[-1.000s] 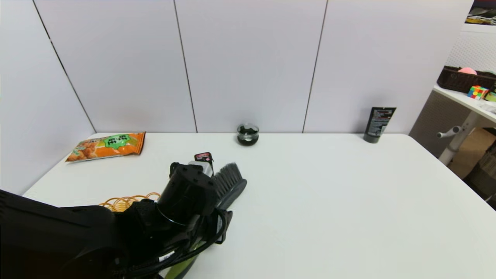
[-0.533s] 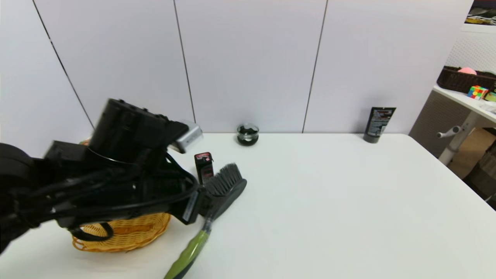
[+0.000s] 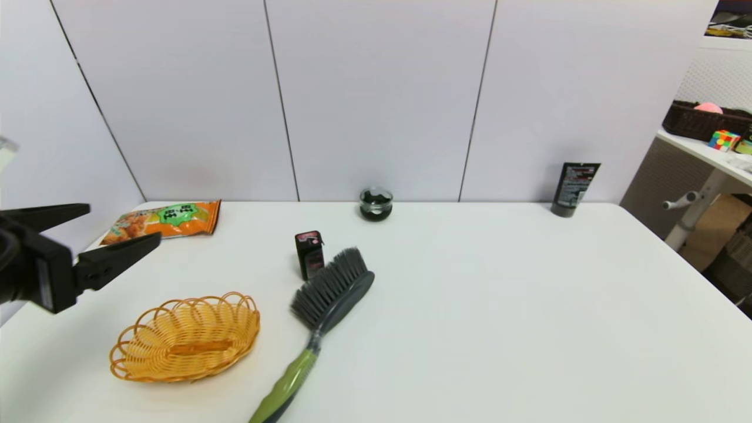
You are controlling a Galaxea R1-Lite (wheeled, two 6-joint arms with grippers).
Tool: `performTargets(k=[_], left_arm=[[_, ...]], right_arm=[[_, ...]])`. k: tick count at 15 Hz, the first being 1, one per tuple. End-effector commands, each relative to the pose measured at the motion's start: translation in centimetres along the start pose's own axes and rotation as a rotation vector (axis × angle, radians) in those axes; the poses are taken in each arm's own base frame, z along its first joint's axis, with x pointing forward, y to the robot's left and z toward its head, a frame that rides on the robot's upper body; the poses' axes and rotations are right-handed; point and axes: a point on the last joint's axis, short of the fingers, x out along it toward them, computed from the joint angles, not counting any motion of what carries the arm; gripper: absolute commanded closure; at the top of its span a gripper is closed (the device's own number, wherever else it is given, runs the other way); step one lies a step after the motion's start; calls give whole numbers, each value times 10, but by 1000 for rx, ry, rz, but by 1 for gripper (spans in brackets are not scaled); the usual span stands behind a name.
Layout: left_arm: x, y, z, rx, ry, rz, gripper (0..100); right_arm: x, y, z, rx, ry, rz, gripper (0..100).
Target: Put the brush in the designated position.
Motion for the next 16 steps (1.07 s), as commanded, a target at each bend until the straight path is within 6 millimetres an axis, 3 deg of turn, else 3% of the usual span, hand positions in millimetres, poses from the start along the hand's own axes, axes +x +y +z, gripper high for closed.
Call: performTargets(k=[1,5,6,10,16], left_arm=[[-92,-34,-104,-81,-235,187,0],[-105,-60,-181,-134,-291,196,0],[-109,-63,-193,-143,-258,232,0],[-110,-63,-198,-141,-154,273,0],[-110,-63,-198,-166,-159,274,0]], right_arm=[[0,0,0,0,2,0,0],[0,0,0,0,2,0,0],[0,0,0,0,2,0,0],[0,0,0,0,2,0,0],[0,0,0,0,2,0,0]])
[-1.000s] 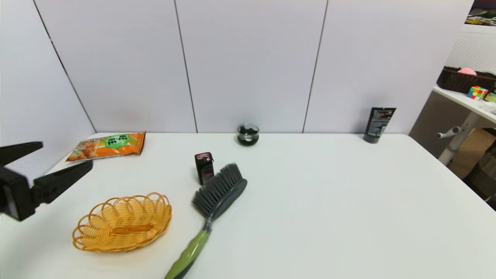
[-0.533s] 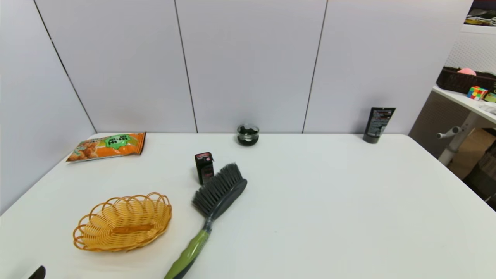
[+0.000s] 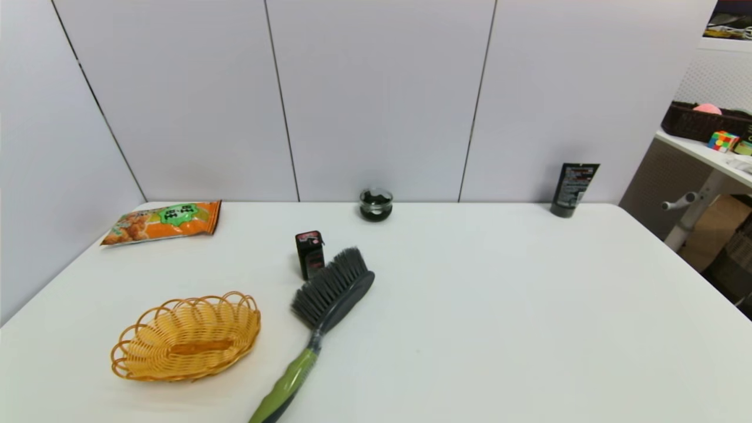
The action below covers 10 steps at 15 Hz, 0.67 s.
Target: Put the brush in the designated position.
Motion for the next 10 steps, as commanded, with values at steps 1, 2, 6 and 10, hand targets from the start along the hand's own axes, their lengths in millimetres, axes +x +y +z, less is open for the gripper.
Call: performTargets(k=[1,2,6,10], left_arm=[[-1,0,0,-8,-8,2,0],[-1,0,0,-10,-8,2,0],[-1,0,0,-8,-8,2,0],[-1,0,0,-8,-7,3,0]], right_arm=[[0,0,0,0,3,0,0],[0,0,0,0,3,0,0],[0,0,0,0,3,0,0],[0,0,0,-8,3,3,0]])
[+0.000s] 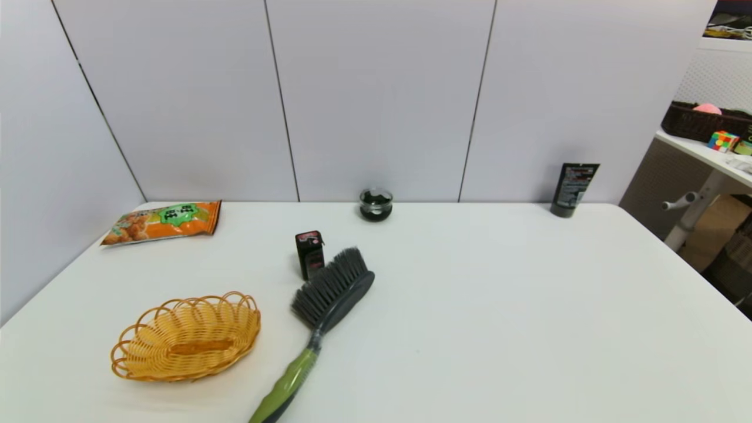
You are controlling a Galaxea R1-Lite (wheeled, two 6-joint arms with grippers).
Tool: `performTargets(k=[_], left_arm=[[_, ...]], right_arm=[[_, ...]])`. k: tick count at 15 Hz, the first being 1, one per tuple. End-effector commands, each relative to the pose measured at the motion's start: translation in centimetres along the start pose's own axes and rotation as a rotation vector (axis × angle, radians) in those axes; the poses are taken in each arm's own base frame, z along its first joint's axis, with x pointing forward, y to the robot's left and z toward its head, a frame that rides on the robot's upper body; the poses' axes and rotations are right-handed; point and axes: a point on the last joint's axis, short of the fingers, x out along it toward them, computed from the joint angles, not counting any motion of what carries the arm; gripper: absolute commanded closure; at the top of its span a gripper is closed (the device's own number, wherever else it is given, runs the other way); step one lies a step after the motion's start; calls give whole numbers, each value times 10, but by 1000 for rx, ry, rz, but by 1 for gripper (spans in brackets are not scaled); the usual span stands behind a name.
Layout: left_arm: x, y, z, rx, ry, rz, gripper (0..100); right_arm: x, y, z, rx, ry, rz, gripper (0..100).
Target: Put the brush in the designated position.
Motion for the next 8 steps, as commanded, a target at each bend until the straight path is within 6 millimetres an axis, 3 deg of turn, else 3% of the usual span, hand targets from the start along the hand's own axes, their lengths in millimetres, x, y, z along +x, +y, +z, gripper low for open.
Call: performTargets(k=[1,8], left_arm=[[0,0,0,1,2,0,0],[0,0,0,-1,2,0,0]], right_arm=[[0,0,0,1,2,2,0],[0,0,0,8,2,-1,0]])
